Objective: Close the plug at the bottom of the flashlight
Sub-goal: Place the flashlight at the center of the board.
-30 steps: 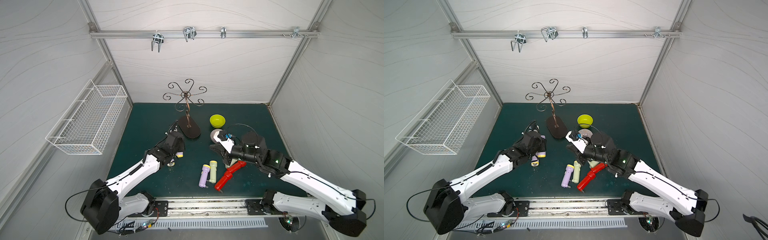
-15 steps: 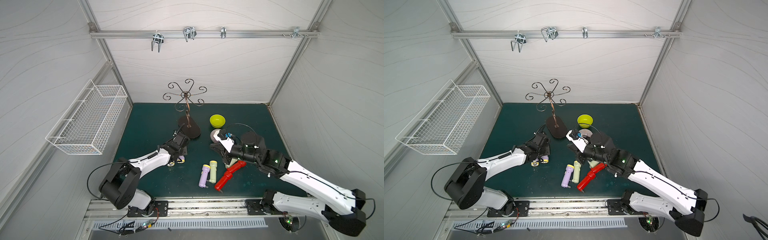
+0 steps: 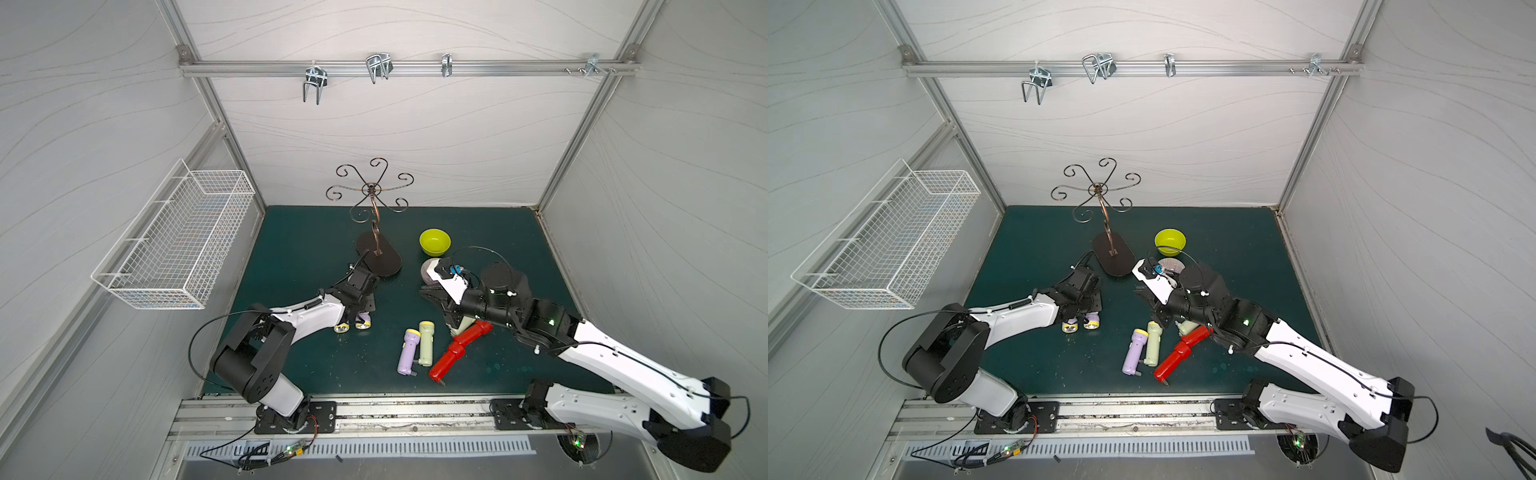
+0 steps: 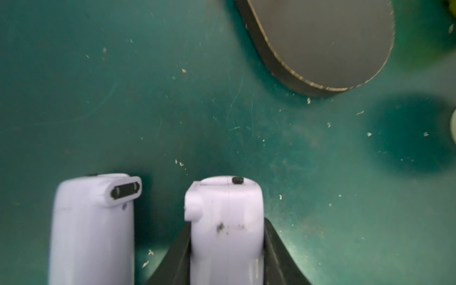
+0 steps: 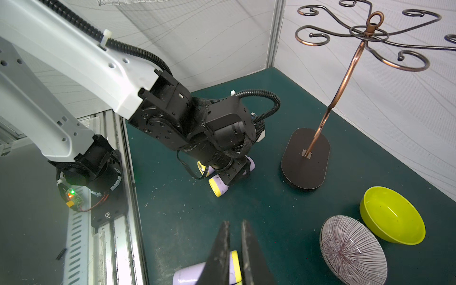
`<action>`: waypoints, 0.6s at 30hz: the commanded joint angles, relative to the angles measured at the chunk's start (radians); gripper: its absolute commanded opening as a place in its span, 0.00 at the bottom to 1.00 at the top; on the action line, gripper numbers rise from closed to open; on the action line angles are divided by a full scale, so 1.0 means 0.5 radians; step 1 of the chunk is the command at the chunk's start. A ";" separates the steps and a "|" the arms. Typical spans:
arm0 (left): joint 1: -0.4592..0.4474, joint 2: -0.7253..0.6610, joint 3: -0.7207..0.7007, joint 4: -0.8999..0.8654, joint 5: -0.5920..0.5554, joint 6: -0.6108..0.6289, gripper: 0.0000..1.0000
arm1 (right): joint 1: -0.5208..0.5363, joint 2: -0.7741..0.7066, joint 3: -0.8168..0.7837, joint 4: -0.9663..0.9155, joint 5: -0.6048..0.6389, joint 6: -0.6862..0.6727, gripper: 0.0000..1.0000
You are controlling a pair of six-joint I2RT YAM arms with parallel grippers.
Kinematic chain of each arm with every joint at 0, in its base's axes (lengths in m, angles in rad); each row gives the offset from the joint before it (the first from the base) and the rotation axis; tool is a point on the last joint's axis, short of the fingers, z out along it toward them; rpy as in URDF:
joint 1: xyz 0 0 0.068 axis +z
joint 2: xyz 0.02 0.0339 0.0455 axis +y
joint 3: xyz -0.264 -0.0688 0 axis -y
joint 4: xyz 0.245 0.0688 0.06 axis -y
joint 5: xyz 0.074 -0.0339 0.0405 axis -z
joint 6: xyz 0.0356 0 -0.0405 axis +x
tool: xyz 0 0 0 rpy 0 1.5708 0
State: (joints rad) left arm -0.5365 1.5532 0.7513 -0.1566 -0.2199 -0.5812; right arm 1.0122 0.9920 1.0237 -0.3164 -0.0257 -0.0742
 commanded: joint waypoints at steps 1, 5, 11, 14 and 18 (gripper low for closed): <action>0.009 0.040 -0.014 0.086 0.019 -0.028 0.00 | 0.006 0.010 0.030 -0.011 0.021 0.026 0.14; 0.009 0.053 -0.018 0.075 0.032 -0.016 0.20 | 0.006 0.019 0.030 -0.011 0.030 0.026 0.14; 0.009 0.023 -0.030 0.049 0.020 0.004 0.52 | 0.006 0.033 0.028 -0.008 0.035 0.027 0.14; 0.009 -0.003 -0.023 0.035 0.015 0.021 0.57 | 0.007 0.043 0.027 -0.008 0.030 0.028 0.14; 0.009 -0.086 -0.001 -0.005 0.003 0.044 0.57 | 0.006 0.050 0.030 -0.014 0.036 0.029 0.14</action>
State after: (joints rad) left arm -0.5365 1.5574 0.7380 -0.1604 -0.2031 -0.5732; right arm 1.0122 1.0142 1.0237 -0.3176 -0.0166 -0.0742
